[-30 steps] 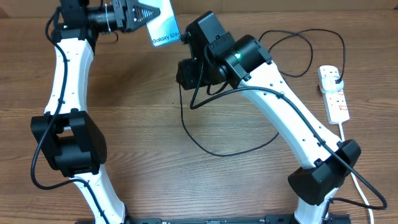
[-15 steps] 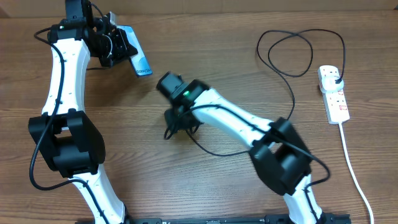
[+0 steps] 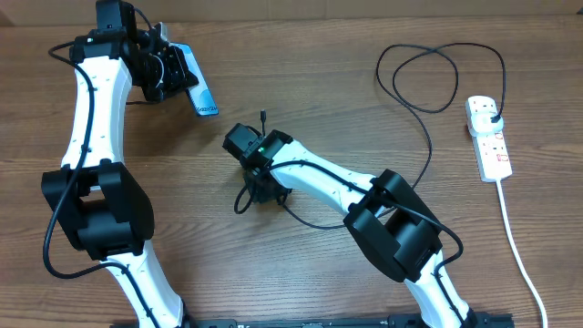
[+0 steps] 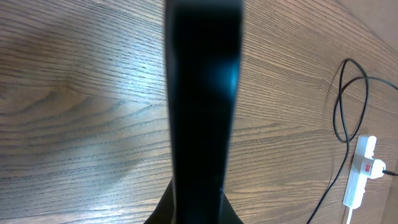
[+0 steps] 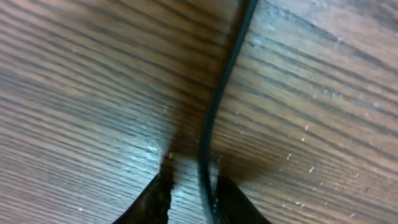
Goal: Plug charger to phone and switch on socket
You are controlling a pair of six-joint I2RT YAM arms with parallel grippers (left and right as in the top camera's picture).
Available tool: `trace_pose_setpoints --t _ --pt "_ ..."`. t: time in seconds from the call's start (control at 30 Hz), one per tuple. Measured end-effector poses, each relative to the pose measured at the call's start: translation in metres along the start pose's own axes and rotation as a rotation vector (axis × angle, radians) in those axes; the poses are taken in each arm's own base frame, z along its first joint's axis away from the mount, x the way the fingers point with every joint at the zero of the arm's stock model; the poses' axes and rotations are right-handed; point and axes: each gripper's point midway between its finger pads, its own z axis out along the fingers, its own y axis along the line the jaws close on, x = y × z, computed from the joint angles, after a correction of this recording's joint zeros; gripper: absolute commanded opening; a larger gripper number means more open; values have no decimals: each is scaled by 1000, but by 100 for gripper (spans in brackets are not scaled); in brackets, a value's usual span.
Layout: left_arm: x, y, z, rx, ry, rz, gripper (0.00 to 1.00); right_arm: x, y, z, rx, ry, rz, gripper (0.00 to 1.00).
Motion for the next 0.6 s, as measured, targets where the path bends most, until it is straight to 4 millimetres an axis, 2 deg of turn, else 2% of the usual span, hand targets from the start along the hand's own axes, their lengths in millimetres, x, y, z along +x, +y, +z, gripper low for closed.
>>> trace_pose_setpoints --t 0.07,0.27,0.4,0.6 --pt "0 -1 0 8 2 15 4 0 -2 0 1 2 4 4" --pt "3 -6 0 38 15 44 4 7 -3 1 -11 40 27 4" --pt "4 -7 0 40 17 44 4 49 -19 -4 52 210 34 4" --pt "4 -7 0 43 18 43 4 91 -36 -14 118 371 41 4"
